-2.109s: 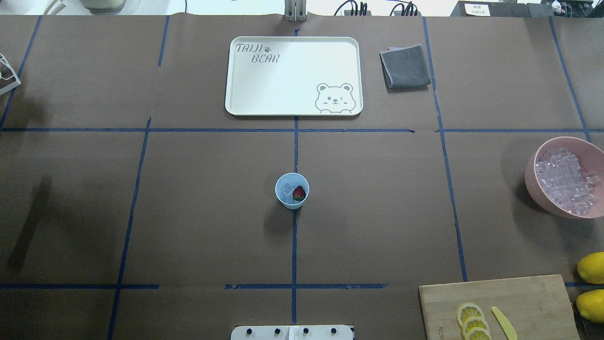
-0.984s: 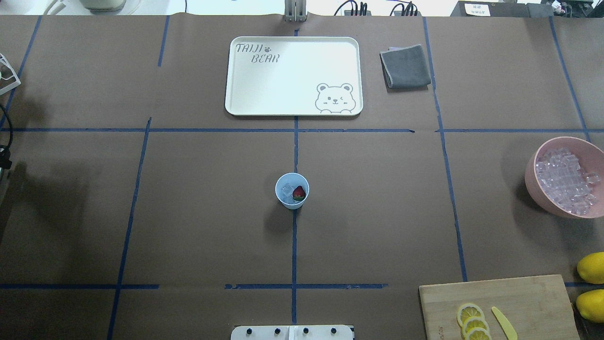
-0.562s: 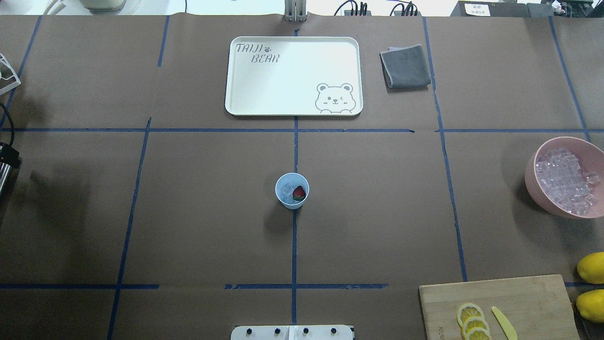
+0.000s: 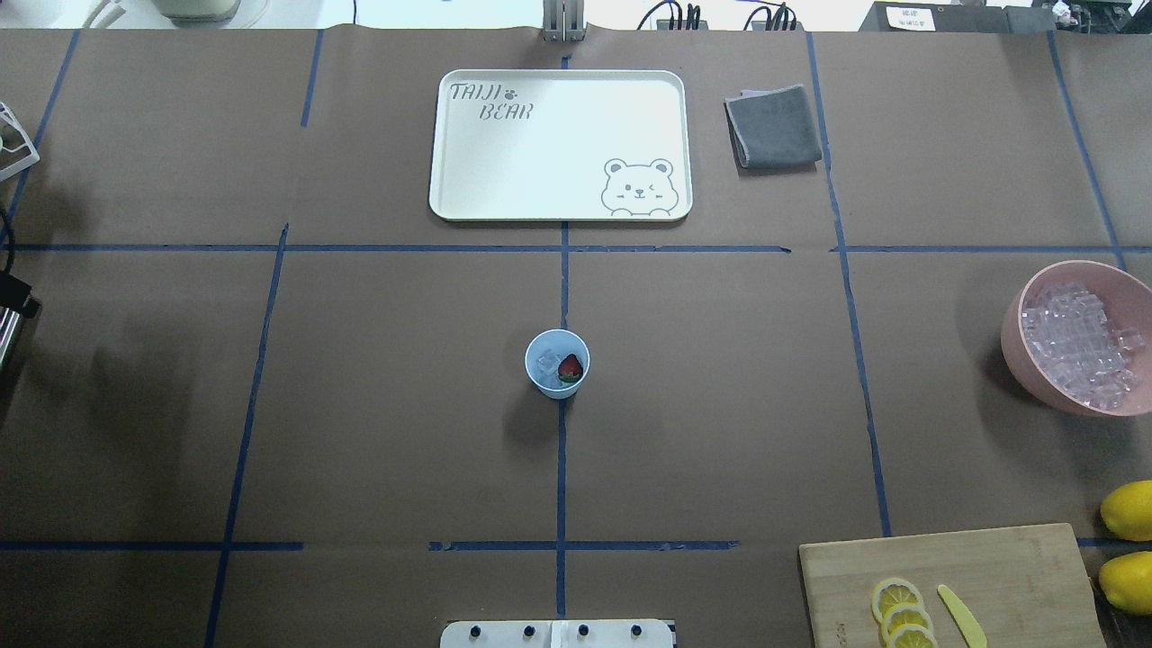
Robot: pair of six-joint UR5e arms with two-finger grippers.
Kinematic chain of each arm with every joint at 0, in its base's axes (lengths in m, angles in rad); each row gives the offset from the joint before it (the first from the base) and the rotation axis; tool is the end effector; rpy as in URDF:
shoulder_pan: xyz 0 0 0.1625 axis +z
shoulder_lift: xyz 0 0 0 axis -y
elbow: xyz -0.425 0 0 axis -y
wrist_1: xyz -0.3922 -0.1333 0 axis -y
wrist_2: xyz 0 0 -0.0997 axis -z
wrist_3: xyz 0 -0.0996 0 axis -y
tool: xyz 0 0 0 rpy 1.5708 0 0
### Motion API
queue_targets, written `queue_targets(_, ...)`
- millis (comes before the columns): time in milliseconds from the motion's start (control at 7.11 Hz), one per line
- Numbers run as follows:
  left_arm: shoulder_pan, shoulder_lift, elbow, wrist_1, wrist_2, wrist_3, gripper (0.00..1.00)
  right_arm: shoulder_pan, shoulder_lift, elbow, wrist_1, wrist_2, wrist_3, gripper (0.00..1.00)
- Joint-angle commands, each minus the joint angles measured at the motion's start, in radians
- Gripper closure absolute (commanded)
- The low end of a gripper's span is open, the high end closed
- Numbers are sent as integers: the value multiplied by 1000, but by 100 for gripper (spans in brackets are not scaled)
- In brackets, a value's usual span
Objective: Mash ice and strawberries in cup
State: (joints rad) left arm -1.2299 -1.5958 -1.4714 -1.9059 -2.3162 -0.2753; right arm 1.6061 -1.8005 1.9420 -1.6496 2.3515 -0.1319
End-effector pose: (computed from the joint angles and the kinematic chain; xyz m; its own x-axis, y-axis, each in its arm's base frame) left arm 0.1109 -0.5092 0.6615 0.6980 0.1475 -0.7007 -0.1385 0.9879 0.0699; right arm 0.0771 -0.3930 0.5854 0.7100 -0.1500 0.6881 0.0587 0.9863 0.1545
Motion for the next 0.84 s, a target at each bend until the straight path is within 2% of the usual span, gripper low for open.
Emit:
queue_targets(0,-220,-48,-38,327,1,390,0,0,0,0,1,0,0,1)
queue_targets(141,-320,-74,-40,431,-2,463,0,0,0,0,1,0,0,1)
queue_targets(422,-416,-67,-35,436,-37,458,0,0,0,-1,-1,0,-2,1)
queue_targets(703,-425,-58,-38,426,-48,458,0,0,0,0,-1,0,0,1)
